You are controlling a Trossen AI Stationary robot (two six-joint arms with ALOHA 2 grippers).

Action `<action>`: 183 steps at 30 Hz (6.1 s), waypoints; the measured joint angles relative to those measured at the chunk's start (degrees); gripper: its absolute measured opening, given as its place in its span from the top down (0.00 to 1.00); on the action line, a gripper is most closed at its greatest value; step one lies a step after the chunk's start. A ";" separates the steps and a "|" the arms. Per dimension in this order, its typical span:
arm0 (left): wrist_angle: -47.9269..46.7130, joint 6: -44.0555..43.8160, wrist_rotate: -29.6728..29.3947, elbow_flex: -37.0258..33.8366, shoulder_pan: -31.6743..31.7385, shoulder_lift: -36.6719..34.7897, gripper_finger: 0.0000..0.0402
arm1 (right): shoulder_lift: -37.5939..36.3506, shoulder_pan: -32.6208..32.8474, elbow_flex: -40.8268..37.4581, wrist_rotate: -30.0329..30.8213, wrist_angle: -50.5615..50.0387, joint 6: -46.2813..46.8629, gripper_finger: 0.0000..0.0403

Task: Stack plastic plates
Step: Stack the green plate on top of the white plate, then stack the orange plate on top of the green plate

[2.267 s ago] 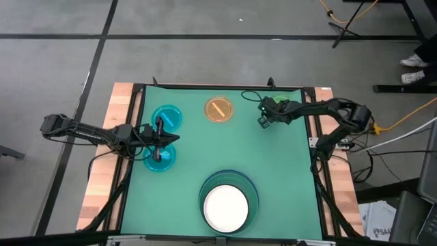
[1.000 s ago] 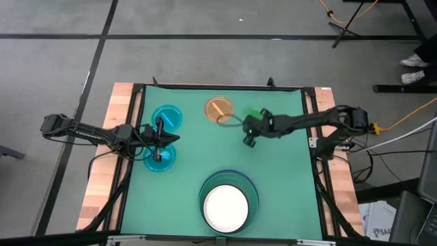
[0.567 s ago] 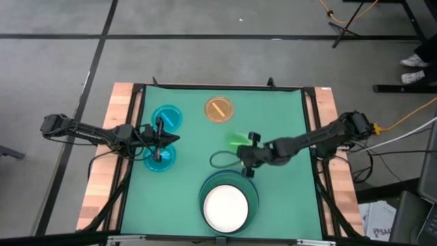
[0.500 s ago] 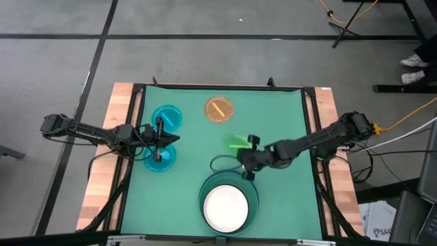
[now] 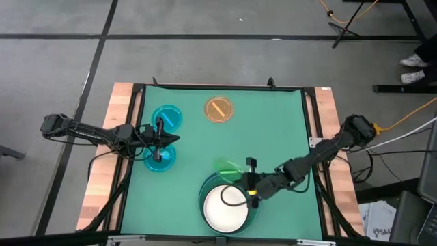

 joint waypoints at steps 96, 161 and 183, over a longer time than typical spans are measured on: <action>-1.27 4.83 -3.45 0.00 0.09 0.04 0.99 | 23.28 -46.05 6.91 -9.80 1.11 -40.22 0.68; -2.70 3.40 -3.67 0.00 -0.04 0.31 0.99 | 10.45 -13.63 6.93 -7.22 -5.27 -27.01 1.00; -2.71 3.48 -1.44 0.00 0.02 0.31 0.99 | 10.49 5.10 9.75 -8.73 -3.00 -11.20 1.00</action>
